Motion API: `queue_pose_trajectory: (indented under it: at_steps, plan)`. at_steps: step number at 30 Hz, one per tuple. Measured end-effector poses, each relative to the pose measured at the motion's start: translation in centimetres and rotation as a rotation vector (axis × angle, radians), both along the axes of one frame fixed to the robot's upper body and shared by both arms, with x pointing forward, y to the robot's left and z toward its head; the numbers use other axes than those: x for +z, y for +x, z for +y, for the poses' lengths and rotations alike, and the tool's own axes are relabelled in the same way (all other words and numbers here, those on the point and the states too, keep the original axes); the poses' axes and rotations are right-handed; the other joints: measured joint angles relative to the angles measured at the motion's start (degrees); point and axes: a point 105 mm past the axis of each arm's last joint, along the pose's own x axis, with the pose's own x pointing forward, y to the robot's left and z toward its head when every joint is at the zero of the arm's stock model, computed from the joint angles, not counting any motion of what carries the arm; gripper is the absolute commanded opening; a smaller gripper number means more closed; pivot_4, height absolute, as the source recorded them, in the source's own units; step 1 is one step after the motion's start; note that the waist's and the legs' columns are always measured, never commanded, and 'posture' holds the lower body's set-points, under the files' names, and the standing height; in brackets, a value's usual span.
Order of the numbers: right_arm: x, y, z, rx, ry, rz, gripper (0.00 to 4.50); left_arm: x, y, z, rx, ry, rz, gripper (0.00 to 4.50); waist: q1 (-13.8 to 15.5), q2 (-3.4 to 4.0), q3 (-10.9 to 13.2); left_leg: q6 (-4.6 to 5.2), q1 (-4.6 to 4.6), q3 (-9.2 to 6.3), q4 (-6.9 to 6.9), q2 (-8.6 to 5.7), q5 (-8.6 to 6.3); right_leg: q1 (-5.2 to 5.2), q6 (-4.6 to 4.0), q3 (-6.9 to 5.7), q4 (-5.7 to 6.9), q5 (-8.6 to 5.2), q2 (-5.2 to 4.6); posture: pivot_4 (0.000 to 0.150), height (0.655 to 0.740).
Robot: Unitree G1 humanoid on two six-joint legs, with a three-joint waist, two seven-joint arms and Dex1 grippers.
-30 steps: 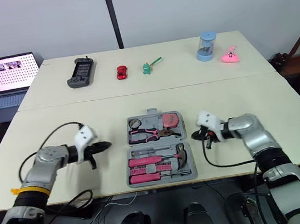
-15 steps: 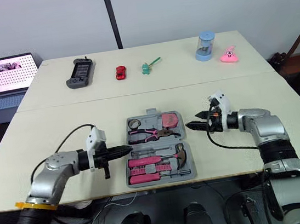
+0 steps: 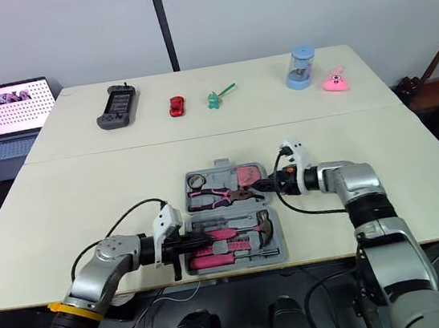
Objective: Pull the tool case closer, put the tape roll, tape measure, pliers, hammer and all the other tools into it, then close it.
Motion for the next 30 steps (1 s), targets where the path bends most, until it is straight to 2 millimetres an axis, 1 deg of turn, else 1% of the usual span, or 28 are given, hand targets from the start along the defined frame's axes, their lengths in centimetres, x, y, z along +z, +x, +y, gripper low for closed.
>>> queue_pose_trajectory:
  at_steps: [1, 3, 6, 8, 14, 16, 19, 23, 27, 30]
  plan:
    - [-0.2, 0.2, 0.2, -0.014, 0.011, 0.013, 4.47, -0.1, -0.2, -0.1, -0.011, 0.004, 0.003, 0.0, 0.0, 0.0, 0.0, 0.0, 0.0, 0.0, 0.0, -0.02, 0.0, 0.0, 0.0, 0.0, -0.01, 0.0, 0.0, 0.15, 0.6753]
    - [-0.1, 1.1, 0.8, -0.051, 0.068, 0.035, 4.47, -0.3, -0.1, 0.0, -0.027, 0.034, -0.014, 0.0, -0.1, 0.0, 0.0, -0.02, 0.01, 0.01, 0.0, -0.03, 0.01, 0.01, -0.01, 0.0, -0.01, 0.01, 0.01, 0.15, 0.6753]
    - [-0.1, 1.8, 1.6, -0.095, 0.157, 0.068, 4.47, -0.5, 0.0, -0.2, -0.038, 0.046, -0.027, 0.0, -0.2, 0.04, 0.0, -0.01, 0.04, 0.01, -0.01, -0.03, 0.01, 0.04, -0.01, 0.0, 0.0, 0.01, 0.02, 0.15, 0.6753]
    - [-0.1, 2.0, 2.1, -0.13, 0.242, 0.1, 4.47, -0.5, 0.1, -0.3, -0.036, 0.039, -0.026, 0.0, -0.3, 0.04, 0.0, -0.01, 0.05, 0.01, -0.01, -0.03, 0.01, 0.03, -0.01, 0.0, 0.0, 0.01, 0.03, 0.15, 0.6753]
    - [-0.1, 2.2, 3.0, -0.168, 0.392, 0.13, 4.47, -0.8, 0.2, -0.2, -0.038, 0.042, -0.032, 0.0, -1.3, 0.08, -0.1, -0.01, 0.06, 0.01, -0.06, -0.01, 0.0, 0.03, -0.01, 0.0, 0.0, 0.01, 0.05, 0.15, 0.6753]
    - [0.5, 2.2, 2.9, -0.176, 0.481, 0.139, 4.47, -0.8, 0.2, -0.1, -0.026, 0.036, -0.029, 0.0, -1.5, 0.12, -0.1, 0.0, 0.06, 0.01, -0.07, 0.02, 0.0, 0.03, -0.01, 0.0, 0.0, 0.01, 0.03, 0.15, 0.6753]
    - [2.2, 2.0, 2.7, -0.138, 0.598, 0.134, 4.47, -0.8, 0.2, 0.1, -0.008, 0.029, -0.027, 0.0, -1.5, 0.13, -0.1, 0.01, 0.06, 0.0, -0.07, 0.03, -0.01, 0.03, -0.01, 0.01, 0.0, 0.01, 0.03, 0.15, 0.6753]
    - [3.9, 1.6, 2.6, -0.068, 0.633, 0.114, 4.47, -0.6, 0.3, 0.3, 0.034, -0.022, -0.002, 0.0, -1.6, 0.15, -0.1, 0.01, 0.06, 0.0, -0.07, 0.06, -0.01, 0.02, -0.01, 0.01, 0.0, 0.01, 0.03, 0.15, 0.6753]
    - [5.0, 0.8, 2.4, 0.003, 0.649, 0.092, 4.47, -0.4, 0.5, 1.6, 0.14, -0.114, 0.072, 0.0, -1.5, 0.15, -0.1, 0.01, 0.02, -0.02, -0.07, 0.11, -0.01, -0.04, -0.01, 0.01, 0.01, 0.01, 0.03, 0.15, 0.6753]
    - [5.6, -0.1, 2.2, 0.059, 0.652, 0.073, 4.47, 1.1, 1.5, 4.2, 0.261, -0.163, 0.065, 0.0, -1.5, 0.15, 0.0, 0.02, 0.0, -0.03, -0.07, 0.12, -0.01, -0.05, -0.01, 0.01, 0.01, 0.01, 0.03, 0.15, 0.6753]
